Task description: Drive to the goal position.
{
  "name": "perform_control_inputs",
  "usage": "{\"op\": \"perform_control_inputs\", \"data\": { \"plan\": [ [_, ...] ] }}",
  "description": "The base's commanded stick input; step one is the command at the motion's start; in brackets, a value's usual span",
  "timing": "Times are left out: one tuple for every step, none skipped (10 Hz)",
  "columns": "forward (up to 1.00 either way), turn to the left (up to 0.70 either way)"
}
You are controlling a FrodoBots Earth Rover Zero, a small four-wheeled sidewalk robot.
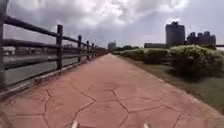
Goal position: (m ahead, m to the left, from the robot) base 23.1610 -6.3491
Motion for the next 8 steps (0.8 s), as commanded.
{"op": "perform_control_inputs", "data": {
  "plan": [
    [0.70,0.00],
    [0.70,0.00],
    [0.70,0.00],
    [0.70,0.00],
    [0.70,0.00],
    [0.70,0.00],
    [0.70,0.00],
    [0.70,0.00]
  ]
}}
